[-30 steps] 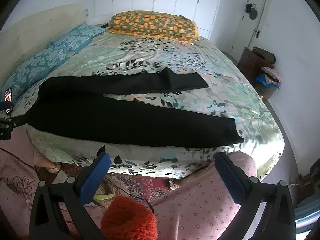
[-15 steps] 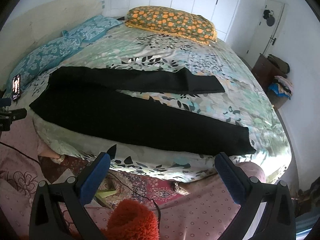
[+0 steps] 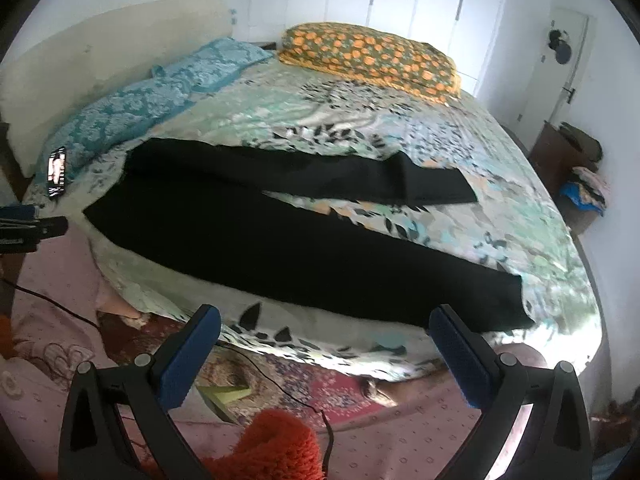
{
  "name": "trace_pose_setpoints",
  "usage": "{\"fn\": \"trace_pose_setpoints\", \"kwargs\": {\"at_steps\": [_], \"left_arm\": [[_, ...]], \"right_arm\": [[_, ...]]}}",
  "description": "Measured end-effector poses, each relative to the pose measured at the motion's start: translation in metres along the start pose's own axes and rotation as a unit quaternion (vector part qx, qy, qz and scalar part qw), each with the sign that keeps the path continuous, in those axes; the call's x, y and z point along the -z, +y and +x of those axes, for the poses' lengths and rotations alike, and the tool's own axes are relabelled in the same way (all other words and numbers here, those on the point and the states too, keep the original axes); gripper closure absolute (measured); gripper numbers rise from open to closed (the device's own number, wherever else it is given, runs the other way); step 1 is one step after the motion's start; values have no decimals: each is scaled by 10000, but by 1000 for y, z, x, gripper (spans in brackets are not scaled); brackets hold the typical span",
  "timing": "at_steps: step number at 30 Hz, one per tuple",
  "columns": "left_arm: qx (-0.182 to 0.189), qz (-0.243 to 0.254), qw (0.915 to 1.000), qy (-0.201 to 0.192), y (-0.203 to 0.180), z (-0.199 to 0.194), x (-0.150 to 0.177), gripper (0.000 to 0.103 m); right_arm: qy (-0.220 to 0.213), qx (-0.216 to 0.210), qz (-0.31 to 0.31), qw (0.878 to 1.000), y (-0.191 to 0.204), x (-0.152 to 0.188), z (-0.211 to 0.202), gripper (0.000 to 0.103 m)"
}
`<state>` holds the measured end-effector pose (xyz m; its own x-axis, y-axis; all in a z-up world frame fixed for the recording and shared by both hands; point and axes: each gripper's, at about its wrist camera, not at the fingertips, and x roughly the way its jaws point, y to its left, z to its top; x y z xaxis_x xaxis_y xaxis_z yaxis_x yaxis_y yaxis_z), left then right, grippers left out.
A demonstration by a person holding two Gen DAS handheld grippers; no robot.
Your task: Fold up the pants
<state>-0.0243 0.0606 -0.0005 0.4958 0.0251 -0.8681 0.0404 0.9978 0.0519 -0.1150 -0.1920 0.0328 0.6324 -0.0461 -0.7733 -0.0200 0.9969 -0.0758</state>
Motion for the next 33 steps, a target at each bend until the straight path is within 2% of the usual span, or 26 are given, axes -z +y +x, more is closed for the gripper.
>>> {"fn": "trace_pose_setpoints", "kwargs": {"at_steps": [5,12,24,33], "left_arm": [[14,92,10000,-31,-1,0,0,1],[54,440,9990,-47,-19,-1,-1,1],[67,661,9978,5,-29,3,-3,1],[19,786,9969,12,-36,4,-4,1]], "right_arm": [[-28,-15,-74,10000,5,0,-2,0],[-2,139,249,9996,-11,3,-7,0],[161,475,951,9942,-45,15,-6,0],[195,970,1384,9854,-68,23,-12,0]]}}
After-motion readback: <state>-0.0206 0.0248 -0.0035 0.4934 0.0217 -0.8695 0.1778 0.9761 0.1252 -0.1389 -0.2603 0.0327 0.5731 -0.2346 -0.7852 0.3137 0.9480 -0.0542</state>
